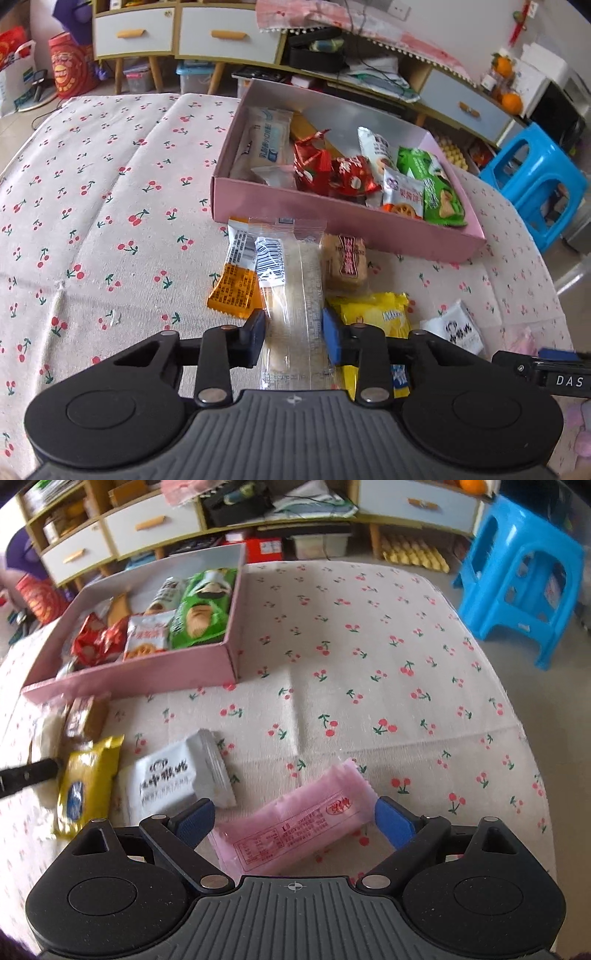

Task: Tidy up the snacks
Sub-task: 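Move both grippers back to the table toward the bread stick and pink bar, then grasp the clear bread stick with left gripper while right grasps pink wrapped bar, then carry both snacks into the pink box and open both grippers, then lift both open grippers from the box and move to the remaining snacks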

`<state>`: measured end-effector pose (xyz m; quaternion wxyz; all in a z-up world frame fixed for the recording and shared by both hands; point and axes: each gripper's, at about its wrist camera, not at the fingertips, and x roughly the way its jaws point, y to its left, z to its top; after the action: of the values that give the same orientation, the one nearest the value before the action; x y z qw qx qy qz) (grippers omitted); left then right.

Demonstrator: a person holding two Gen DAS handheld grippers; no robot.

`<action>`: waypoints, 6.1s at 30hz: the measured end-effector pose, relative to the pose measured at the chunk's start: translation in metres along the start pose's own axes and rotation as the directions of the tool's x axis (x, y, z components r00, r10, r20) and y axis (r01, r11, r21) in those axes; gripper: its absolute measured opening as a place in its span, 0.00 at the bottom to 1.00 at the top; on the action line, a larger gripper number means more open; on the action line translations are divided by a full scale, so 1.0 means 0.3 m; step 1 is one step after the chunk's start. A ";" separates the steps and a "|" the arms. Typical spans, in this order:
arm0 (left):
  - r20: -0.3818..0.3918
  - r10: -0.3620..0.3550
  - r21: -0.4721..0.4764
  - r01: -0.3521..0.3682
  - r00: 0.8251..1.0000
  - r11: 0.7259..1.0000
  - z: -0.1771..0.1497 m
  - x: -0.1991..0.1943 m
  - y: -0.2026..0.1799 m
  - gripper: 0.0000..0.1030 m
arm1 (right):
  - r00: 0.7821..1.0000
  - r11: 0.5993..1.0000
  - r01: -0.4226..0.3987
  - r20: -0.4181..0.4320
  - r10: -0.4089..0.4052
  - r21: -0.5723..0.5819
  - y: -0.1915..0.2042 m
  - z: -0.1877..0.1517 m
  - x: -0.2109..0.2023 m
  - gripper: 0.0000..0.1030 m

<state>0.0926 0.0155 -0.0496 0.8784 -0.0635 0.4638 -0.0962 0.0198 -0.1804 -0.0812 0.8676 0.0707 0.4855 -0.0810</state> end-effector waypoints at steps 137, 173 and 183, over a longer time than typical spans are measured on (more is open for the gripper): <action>0.111 -0.179 0.146 0.162 0.977 0.976 0.423 0.227 0.021 0.26 | 0.881 0.864 -0.464 0.198 0.429 0.193 0.260 0.649 0.282 0.35; 0.103 -0.010 0.195 -0.010 0.995 0.981 0.217 -0.098 -0.060 0.99 | 0.928 0.932 -0.352 0.162 0.335 0.089 0.157 0.348 -0.127 0.86; 0.040 0.041 0.139 -0.046 0.998 0.989 0.121 -0.128 -0.051 1.00 | 0.958 0.965 -0.260 0.131 0.254 0.029 0.130 0.210 -0.171 0.86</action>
<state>0.0996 0.0101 0.0047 0.8911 0.0064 0.4407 -0.1079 0.0539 -0.1512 -0.0030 0.8978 0.1476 0.4146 0.0169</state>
